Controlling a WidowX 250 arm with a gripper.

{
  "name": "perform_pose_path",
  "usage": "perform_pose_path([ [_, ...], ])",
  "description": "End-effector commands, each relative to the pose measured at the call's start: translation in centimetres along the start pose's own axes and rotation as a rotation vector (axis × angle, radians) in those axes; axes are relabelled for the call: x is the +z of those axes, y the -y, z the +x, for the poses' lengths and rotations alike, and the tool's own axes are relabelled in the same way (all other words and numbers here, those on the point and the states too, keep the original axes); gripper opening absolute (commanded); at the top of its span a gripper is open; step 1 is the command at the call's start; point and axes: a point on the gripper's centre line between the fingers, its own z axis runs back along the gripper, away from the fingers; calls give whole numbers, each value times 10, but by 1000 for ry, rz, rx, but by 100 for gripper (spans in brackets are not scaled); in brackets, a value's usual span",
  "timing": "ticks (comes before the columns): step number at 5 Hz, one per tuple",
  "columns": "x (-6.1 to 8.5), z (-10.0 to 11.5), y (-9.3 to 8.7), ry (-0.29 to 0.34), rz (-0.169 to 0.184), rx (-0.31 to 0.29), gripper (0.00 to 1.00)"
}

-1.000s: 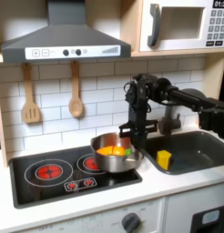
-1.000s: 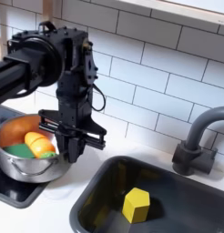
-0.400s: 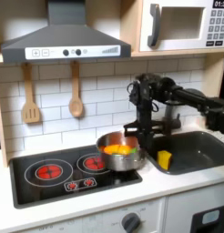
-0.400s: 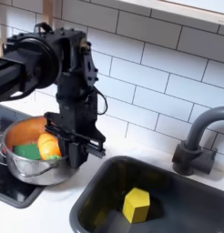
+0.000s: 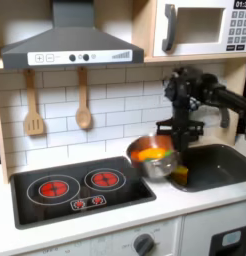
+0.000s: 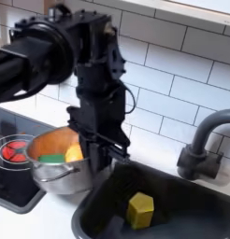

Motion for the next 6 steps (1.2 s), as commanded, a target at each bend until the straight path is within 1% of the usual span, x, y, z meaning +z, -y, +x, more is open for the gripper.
perform_pose_path([
  [1, 15, 0, 20, 26, -24, -72, 0],
  [2, 19, -1, 33, -10, -29, -114, 0],
  [3, 18, 2, 63, -62, -45, -196, 0],
  [4, 21, 8, 90, -66, -77, -284, 0],
  [5, 22, 9, 104, -113, -143, -314, 0],
  [6, 17, 7, 107, -151, -224, -272, 0],
])
